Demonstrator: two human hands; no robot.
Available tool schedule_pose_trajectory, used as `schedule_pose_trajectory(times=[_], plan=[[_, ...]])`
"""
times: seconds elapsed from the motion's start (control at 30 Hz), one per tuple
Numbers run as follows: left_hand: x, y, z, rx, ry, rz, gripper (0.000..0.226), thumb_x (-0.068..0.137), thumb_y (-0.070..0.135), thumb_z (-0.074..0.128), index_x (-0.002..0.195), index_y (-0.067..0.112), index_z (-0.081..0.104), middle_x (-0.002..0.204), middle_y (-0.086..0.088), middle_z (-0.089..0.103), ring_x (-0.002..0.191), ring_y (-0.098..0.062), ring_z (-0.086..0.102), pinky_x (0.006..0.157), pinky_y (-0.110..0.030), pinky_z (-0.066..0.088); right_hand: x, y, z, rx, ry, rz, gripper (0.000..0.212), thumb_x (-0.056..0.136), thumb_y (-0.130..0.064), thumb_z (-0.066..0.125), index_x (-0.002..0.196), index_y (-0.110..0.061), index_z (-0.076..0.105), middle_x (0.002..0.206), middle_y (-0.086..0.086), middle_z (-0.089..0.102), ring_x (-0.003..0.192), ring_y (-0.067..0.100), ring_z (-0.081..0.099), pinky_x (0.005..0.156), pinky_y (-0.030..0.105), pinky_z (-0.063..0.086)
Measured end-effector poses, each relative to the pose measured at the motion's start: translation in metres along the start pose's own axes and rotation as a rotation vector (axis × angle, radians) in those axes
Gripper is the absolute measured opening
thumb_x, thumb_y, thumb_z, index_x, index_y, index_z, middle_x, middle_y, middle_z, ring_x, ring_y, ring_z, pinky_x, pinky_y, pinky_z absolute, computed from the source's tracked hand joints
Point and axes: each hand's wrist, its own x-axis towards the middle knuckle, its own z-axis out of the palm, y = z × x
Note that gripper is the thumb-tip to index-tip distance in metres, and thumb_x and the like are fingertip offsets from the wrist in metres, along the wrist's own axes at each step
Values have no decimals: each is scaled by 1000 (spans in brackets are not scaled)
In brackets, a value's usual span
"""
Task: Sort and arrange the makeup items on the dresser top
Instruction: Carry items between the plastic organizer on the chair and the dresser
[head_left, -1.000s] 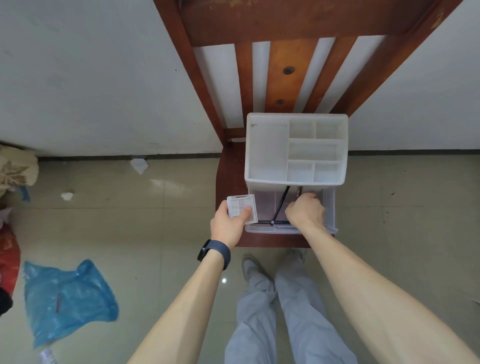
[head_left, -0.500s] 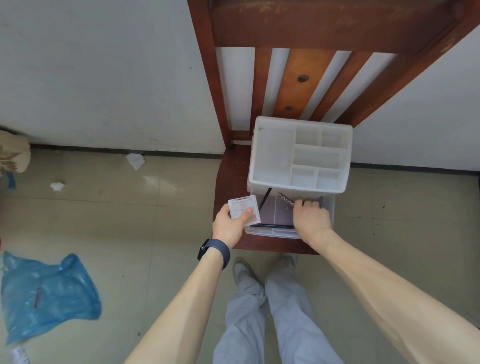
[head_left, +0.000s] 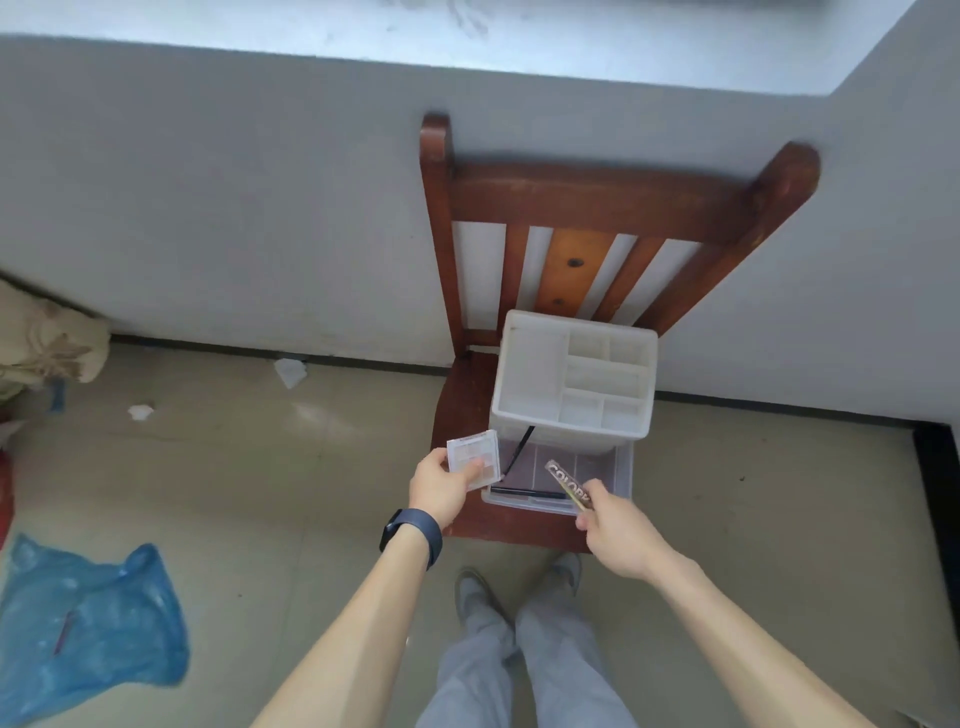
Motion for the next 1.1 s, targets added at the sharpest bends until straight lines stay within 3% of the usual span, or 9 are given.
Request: schedule_pose_trajectory(times=[0.07,0.17,0.27,0.43,0.57,0.67,0.87,0.97,1.1], plan=[[-21,11,-11,-38,-5,-6,15,89,23,73,98,26,62,103,0,70,99,-25,67,91,-48,55,-28,-7,-7,227,-1,20,9,101,-18,47,108,-23,48,95,0,65,78,20,62,65,32,47],[-57,26,-28,-100,8,3,16,88,20,74,97,27,63,105,-1,71,98,-24,67,89,-45,57,-68,-23,-22,507,22,29,11,98,-13,55,103,-22,58,90,-1,68,61,6,60,55,18,45],[-94,38,-41,-167,20,29,15,89,17,73,96,27,64,107,-2,72,95,-22,69,80,-38,59,-101,-38,-41,725,51,28,9,97,-8,58,105,-13,60,93,4,70,66,10,65,56,19,47],[-143,48,-55,-279,64,82,19,89,20,74,107,22,68,107,-1,73,99,-23,70,89,-46,58,-134,-57,-78,894,70,-58,15,93,-11,68,108,-13,65,92,6,75,81,22,75,63,29,55],[-175,45,-63,-361,170,111,20,89,22,74,108,24,69,104,2,74,96,-17,70,81,-36,59,-140,-66,-99,893,23,-130,16,94,-13,70,109,-16,67,96,7,76,85,26,76,66,30,57],[-200,30,-63,-450,308,81,16,88,21,75,103,24,70,98,4,74,93,-18,70,82,-38,57,-137,-69,-110,835,-68,-169,16,93,-14,70,109,-18,69,94,4,77,86,25,76,66,29,59],[-257,-27,-41,-655,539,-28,13,89,15,73,101,19,71,90,4,74,74,-11,66,62,-24,51,-127,-76,-108,583,-252,-271,15,89,-16,77,101,-24,72,93,-5,77,82,22,77,66,32,62],[-295,-57,-32,-776,654,-75,13,88,15,74,101,17,71,93,1,75,80,-14,68,70,-30,53,-140,-98,-91,475,-378,-347,12,87,-17,79,96,-25,75,93,1,78,84,25,77,75,44,63],[-361,-99,-29,-926,840,-65,15,85,17,76,100,17,73,93,1,77,84,-16,70,75,-33,52,-174,-140,-47,272,-564,-502,13,89,-13,75,92,-26,75,92,6,77,83,23,76,75,43,61]])
